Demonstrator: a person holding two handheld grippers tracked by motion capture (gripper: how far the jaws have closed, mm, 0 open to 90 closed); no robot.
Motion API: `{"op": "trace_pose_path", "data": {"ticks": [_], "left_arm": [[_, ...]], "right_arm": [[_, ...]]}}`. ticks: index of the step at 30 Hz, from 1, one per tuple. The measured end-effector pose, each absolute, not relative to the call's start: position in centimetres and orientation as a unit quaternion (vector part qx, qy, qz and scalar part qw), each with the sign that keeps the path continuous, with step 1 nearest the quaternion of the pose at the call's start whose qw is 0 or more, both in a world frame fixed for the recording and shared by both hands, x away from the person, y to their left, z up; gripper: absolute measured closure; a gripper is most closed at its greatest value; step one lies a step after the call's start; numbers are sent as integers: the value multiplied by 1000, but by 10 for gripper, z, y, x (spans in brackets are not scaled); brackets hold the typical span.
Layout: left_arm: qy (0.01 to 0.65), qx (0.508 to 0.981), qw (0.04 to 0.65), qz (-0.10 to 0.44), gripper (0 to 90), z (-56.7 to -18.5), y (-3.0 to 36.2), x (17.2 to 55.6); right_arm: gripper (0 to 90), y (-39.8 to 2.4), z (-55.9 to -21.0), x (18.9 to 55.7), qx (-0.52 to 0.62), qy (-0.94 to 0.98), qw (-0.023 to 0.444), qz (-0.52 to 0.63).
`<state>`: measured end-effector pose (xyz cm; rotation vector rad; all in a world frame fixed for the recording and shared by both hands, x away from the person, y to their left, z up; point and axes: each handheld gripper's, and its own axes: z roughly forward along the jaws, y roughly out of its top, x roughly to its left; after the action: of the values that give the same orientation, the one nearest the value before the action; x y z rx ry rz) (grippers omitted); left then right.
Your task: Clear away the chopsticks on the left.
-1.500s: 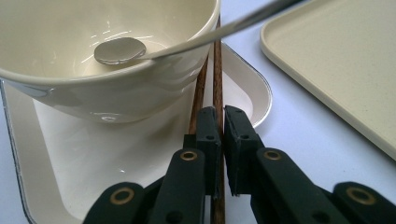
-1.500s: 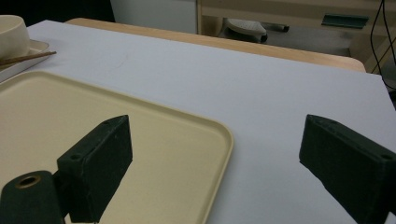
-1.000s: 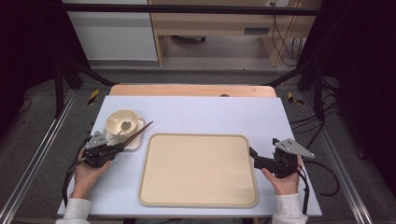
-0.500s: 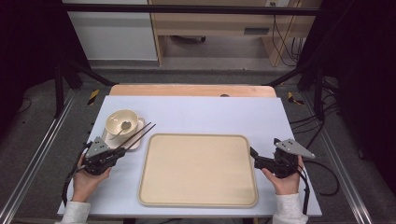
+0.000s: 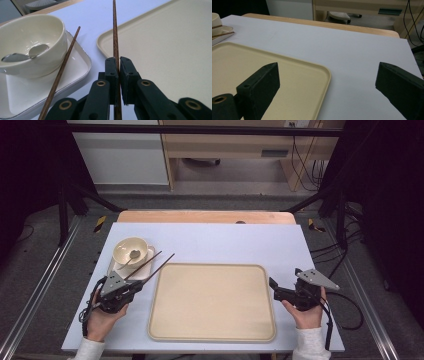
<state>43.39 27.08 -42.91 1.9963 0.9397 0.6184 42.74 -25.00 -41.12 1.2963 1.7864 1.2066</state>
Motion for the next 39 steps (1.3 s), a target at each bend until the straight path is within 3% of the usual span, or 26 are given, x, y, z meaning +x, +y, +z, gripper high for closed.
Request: {"op": "trace_pose_path", "data": {"ticks": [23, 39], "left_arm": [[420, 742, 440, 281, 850, -409, 227, 409], [474, 681, 479, 287, 850, -404, 199, 403]], "right_arm": [[57, -256, -408, 424, 494, 666, 314, 462], [52, -256, -406, 422, 490, 668, 323, 457]]}}
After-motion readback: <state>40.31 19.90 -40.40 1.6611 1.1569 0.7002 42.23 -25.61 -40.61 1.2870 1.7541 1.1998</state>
